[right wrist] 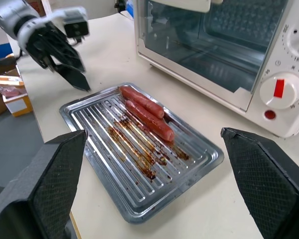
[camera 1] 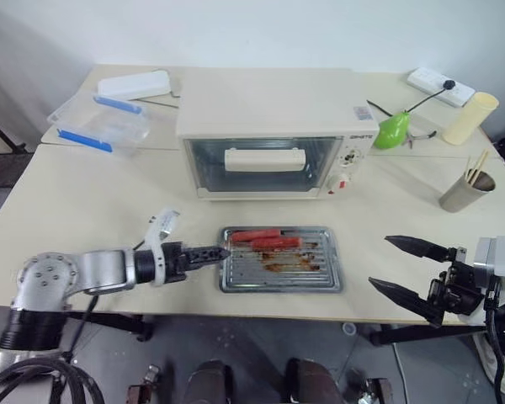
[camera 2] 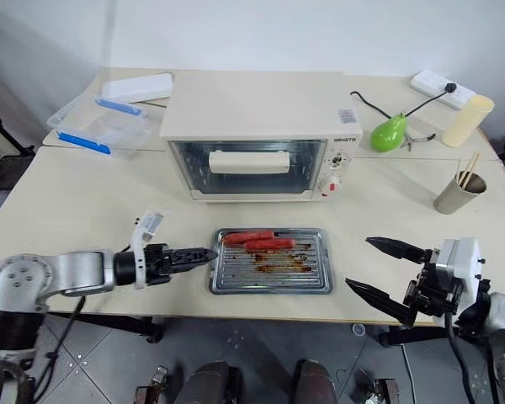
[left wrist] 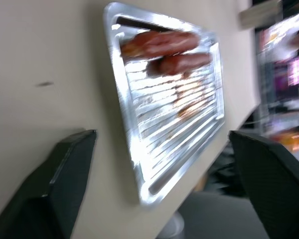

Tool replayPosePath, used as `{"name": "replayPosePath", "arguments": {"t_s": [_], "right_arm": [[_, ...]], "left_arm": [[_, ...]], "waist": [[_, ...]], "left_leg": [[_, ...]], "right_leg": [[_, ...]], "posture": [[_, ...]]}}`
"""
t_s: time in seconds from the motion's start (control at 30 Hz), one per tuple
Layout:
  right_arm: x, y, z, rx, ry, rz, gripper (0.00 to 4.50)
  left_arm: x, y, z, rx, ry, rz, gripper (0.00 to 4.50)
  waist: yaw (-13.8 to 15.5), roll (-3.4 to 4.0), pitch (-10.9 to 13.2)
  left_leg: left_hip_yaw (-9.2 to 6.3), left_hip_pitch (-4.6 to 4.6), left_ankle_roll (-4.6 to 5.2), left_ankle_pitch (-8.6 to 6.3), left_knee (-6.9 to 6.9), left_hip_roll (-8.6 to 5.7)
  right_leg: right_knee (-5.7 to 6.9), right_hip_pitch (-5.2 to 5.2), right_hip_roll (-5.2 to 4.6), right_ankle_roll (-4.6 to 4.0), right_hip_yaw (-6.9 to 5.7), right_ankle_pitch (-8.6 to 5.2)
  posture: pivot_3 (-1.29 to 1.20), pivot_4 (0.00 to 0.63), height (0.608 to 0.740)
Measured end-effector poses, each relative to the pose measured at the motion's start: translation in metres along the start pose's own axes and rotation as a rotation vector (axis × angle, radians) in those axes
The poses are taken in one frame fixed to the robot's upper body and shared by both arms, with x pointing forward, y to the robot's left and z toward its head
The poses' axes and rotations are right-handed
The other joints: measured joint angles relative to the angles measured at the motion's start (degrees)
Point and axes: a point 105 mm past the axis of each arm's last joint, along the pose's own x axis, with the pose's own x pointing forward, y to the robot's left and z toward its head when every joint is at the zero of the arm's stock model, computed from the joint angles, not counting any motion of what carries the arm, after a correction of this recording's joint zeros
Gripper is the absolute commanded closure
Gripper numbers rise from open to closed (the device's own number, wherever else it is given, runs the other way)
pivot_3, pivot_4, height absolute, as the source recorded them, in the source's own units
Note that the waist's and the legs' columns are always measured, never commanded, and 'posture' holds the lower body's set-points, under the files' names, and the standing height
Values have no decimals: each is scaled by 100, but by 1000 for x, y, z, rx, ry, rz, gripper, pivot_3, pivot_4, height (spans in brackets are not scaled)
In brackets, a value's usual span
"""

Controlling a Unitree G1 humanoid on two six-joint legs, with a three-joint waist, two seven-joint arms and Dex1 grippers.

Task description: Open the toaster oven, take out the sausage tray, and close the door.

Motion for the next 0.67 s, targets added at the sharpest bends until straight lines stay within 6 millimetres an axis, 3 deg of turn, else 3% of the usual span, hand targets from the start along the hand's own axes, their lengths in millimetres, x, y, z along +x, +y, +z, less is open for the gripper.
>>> {"name": "replayPosePath", "arguments": {"t_s": [0.2,0.37,0.43,0.5,0.67], "right_arm": [[1,2,-3,3,17,54,0],[7,10,-2,-78,27,162,0],[13,21,-5,-97,30,239,0],[19,29,-3,-127,20,294,0],[23,26,3,-194,6,305,0]], "left_arm": [[-61,8,18,412,-148,37,36],[-109,44,33,775,-306,215,36],[-117,50,22,957,-272,225,36],[-119,54,9,1028,-202,212,36],[-116,54,-13,1058,-141,156,36]], "waist": [[-9,3,1],[-4,5,5],[-2,3,5],[-3,-6,10],[0,-24,13]], "left_leg": [[61,1,-20,-1,-51,7],[138,-12,-27,-5,-61,25],[149,-13,-27,-8,-60,26],[152,-13,-23,-11,-56,28],[129,-2,-3,-21,-40,32]], "right_leg": [[-23,-38,7,-11,-5,-6],[-6,-85,9,-13,-6,-7],[-6,-89,8,-13,-9,-7],[1,-92,2,-12,-11,-6],[24,-92,-19,-8,-10,-2]], "posture": [[0,150,740],[0,150,740],[0,150,740],[0,150,740],[0,150,740]]}}
